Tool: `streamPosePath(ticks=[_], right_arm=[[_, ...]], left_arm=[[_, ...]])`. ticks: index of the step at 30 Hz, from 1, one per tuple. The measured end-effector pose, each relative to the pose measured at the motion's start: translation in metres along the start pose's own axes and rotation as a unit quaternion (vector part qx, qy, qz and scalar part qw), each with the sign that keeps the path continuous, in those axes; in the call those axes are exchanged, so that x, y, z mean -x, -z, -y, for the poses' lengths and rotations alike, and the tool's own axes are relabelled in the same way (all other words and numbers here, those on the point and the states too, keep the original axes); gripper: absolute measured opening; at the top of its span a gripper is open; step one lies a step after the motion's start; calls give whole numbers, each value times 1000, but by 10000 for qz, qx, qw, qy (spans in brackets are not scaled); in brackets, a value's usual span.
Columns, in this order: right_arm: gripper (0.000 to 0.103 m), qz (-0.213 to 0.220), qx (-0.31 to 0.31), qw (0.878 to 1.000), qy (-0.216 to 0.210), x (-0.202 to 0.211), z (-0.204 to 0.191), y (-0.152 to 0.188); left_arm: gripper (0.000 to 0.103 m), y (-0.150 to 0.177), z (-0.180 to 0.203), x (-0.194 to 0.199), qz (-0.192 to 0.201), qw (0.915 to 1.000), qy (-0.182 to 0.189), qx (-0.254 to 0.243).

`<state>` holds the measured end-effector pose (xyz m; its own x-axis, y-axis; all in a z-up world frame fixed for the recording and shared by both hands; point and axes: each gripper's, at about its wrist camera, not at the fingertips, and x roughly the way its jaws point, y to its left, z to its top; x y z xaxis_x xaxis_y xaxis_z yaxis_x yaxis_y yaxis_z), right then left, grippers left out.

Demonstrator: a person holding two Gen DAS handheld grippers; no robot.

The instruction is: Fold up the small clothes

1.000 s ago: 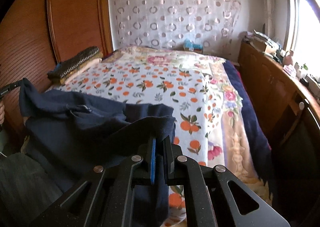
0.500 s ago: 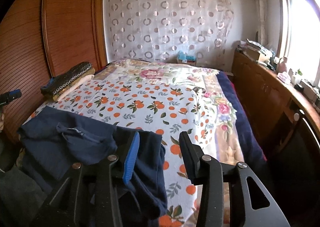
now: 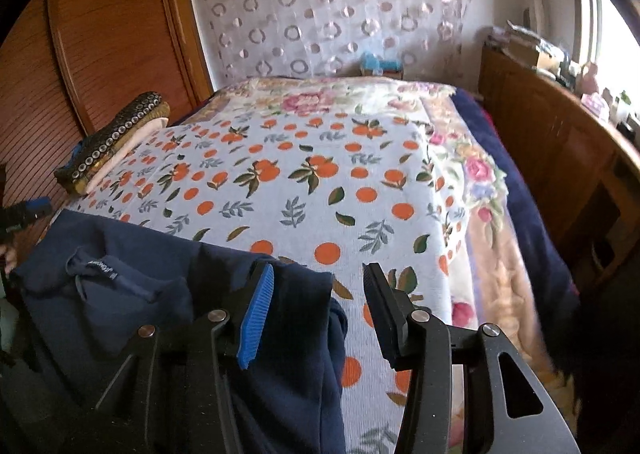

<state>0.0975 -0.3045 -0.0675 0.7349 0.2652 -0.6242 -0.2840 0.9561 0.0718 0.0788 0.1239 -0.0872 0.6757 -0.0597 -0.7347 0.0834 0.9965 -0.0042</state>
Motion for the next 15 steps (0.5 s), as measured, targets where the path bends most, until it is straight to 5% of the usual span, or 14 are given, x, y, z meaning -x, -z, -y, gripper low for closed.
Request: streamPosePath(ticks=[4, 6, 15], right_arm=[[36, -136, -32, 9999, -82, -8, 1, -4], [21, -211, -53, 9996, -158, -14, 3, -6], [11, -160, 26, 9995, -258, -19, 4, -5]], left_arm=[[69, 6, 3, -15, -187, 9998, -69, -96], [69, 7, 5, -19, -218, 9996, -98, -119], [69, 11, 0, -25, -314, 9995, 50, 45]])
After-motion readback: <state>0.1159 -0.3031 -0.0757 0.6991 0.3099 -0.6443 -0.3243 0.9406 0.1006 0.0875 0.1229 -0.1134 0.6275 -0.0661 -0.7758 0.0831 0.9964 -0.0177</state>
